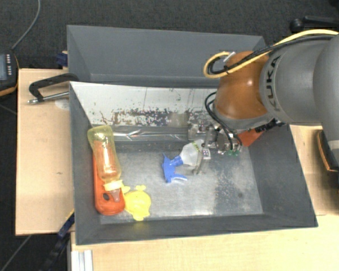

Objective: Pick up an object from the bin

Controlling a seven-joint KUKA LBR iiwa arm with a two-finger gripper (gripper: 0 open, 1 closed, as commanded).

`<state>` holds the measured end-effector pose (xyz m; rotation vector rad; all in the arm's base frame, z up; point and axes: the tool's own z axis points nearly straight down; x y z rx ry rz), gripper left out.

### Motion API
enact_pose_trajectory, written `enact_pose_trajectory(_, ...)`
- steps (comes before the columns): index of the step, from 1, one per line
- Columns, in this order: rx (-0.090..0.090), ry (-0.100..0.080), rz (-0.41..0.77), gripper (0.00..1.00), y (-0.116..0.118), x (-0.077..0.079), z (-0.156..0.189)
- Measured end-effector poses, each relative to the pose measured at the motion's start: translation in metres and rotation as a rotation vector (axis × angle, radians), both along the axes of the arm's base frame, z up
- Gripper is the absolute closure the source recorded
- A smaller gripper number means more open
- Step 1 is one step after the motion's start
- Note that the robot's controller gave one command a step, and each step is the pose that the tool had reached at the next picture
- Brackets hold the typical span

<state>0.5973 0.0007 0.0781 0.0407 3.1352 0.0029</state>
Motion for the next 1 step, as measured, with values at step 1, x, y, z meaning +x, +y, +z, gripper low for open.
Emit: enact_pose_trajectory(1, 0.002, -0.008, -0.065, 0.0, 0.0272, -0.0153, -0.0059)
